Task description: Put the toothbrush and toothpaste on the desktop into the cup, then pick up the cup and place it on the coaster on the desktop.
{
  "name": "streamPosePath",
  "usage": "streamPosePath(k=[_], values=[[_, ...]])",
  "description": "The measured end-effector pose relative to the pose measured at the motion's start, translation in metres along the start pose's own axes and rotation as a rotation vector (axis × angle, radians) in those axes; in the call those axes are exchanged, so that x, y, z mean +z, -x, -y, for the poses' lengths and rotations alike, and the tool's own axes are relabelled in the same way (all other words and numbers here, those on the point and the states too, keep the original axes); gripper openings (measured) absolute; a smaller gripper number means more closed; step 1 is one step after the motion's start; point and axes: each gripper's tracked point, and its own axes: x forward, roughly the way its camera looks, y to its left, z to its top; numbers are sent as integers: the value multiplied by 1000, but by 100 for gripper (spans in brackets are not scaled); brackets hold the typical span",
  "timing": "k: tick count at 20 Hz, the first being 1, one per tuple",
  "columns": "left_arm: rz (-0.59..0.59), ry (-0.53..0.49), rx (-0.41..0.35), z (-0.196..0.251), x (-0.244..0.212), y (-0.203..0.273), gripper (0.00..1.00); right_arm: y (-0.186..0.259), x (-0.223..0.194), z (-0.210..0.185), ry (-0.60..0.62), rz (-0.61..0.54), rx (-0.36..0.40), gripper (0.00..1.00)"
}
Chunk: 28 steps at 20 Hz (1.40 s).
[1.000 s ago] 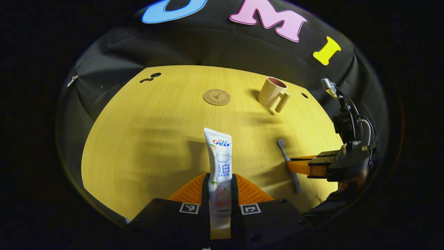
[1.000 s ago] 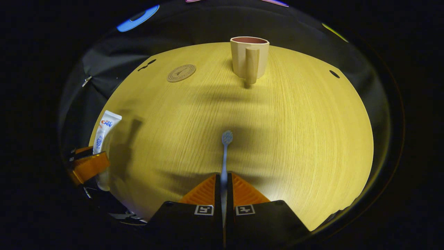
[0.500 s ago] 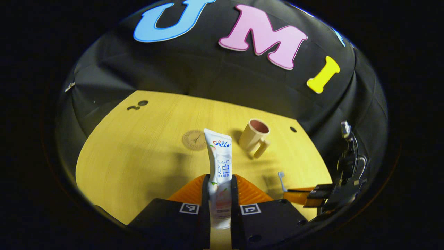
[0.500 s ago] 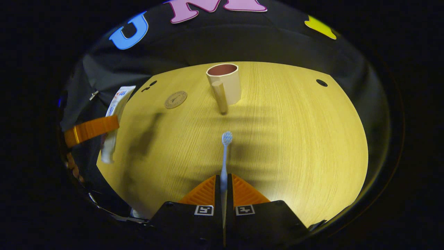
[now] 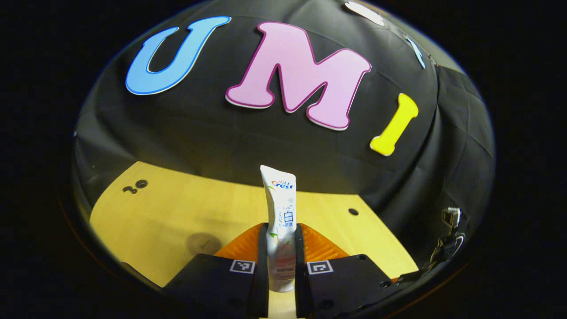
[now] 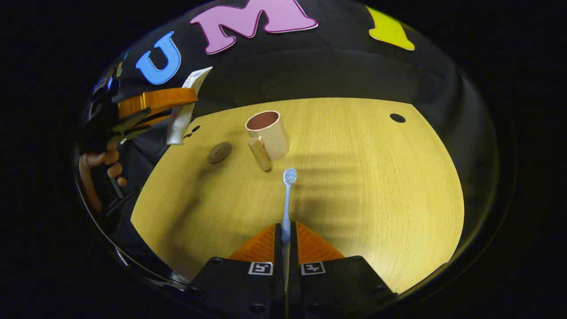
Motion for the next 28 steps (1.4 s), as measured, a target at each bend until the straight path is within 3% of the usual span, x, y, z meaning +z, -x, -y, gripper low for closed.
streamPosePath(k=[6, 9, 13, 15, 16, 19, 21, 25, 28], values=[[124, -49, -82, 12, 23, -76, 28, -6, 15, 12, -1, 55, 7, 8], [146, -50, -132, 19, 10, -111, 28, -17, 19, 22, -35, 82, -7, 8], [160, -47, -130, 10, -17, -142, 28, -36, 12, 36, -94, 79, -25, 8], [165, -57, -133, 6, -30, -146, 34, -40, 9, 38, -82, 87, -30, 8], [165, -63, -136, 7, -34, -147, 29, -42, 9, 37, -79, 88, -28, 8], [173, -78, -123, 5, -40, -150, 31, -47, 10, 33, -72, 95, -14, 8], [185, -75, -103, 4, -40, -150, 39, -53, 15, 29, -66, 120, -1, 8], [221, -61, -128, 8, -34, -136, 41, -65, 27, 25, -63, 155, 7, 8], [235, -81, -97, -2, -30, -125, 77, -68, 43, 25, -68, 196, 2, 8]])
